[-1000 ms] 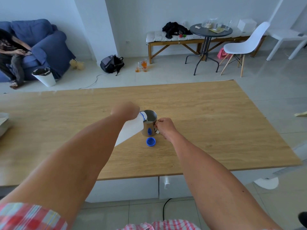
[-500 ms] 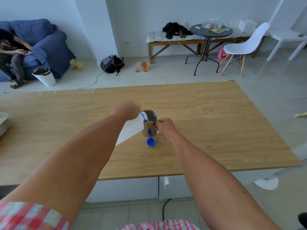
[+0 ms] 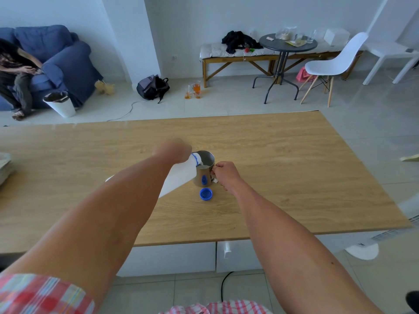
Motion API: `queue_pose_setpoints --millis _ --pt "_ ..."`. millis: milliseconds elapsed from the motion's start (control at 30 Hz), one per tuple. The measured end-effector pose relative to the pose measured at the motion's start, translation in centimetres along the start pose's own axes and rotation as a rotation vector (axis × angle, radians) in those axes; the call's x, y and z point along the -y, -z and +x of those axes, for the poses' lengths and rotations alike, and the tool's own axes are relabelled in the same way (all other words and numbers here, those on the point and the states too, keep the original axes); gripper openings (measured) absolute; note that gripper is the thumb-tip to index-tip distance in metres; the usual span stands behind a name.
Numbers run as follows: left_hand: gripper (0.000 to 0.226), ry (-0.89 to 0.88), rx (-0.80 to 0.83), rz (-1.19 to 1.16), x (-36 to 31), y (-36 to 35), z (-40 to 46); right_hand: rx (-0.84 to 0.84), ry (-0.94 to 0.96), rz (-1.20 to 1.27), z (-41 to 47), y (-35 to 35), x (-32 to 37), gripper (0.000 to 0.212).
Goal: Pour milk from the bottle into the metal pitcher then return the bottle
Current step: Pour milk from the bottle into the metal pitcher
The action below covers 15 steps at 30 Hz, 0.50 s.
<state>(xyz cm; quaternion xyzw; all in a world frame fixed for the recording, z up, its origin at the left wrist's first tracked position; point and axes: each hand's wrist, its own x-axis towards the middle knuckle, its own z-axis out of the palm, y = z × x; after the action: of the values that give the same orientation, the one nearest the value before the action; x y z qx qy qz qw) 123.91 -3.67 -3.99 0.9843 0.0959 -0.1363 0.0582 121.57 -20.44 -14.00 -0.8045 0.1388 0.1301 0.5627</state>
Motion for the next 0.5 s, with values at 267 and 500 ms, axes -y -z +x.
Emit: queue_pose_setpoints --millis 267,500 --pt "0.038 -0.006 -0.003 0.008 0.08 -0.03 0.06 0.001 -0.001 0.001 0.16 0.02 -0.04 0.021" --pt "0.038 -0.013 -0.007 0.01 0.0 -0.03 0.13 -0.005 0.016 -0.017 0.3 -0.03 -0.22 0.021"
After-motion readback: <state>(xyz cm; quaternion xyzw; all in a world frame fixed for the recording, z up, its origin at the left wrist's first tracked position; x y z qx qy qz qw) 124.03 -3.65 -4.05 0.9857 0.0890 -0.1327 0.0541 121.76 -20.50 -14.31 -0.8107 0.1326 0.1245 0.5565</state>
